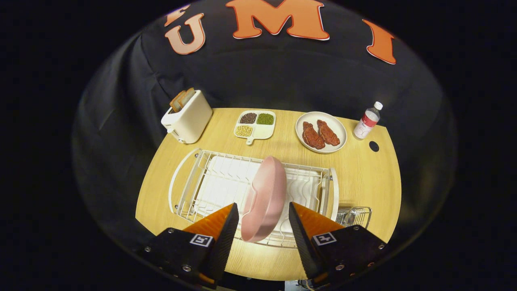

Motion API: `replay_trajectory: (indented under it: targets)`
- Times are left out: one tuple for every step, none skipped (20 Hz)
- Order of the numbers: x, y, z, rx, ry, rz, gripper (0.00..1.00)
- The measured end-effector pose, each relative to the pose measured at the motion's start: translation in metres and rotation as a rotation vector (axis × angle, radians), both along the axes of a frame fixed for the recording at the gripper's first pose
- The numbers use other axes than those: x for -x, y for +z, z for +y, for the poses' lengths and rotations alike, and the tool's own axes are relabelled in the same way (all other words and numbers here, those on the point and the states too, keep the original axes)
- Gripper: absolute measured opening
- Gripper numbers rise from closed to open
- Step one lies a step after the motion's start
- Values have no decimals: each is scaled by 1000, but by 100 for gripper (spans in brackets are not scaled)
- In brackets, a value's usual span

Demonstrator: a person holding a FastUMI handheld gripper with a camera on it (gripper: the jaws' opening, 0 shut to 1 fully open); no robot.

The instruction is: Take the plate from the dish rack, then take the spoon from the basket and place it into the plate.

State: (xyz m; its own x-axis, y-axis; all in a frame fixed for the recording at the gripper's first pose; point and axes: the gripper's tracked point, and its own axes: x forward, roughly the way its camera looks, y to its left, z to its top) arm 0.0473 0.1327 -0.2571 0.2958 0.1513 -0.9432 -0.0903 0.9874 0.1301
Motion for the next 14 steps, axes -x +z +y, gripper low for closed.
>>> replay_trajectory:
  targets:
    - [2,-6,0,11,0,24,73]
    - [1,-12,-1,25,-8,45,72]
    - [0,-18,-2,40,-9,61,69]
    - [-1,-23,-4,57,-10,72,67]
    - [-1,-27,-5,71,-10,84,64]
    - [-1,-31,-4,76,-14,104,61]
    - [2,-34,-5,81,-19,133,56]
    - [4,-35,-4,81,-28,160,51]
    - [5,-37,-7,91,-38,174,39]
    - [3,-37,-9,99,-42,181,37]
    - [4,-36,-9,108,-44,190,34]
    - [2,-34,-11,112,-50,188,32]
    - [0,-30,-14,127,-60,177,31]
    - [-5,-26,-18,143,-68,155,29]
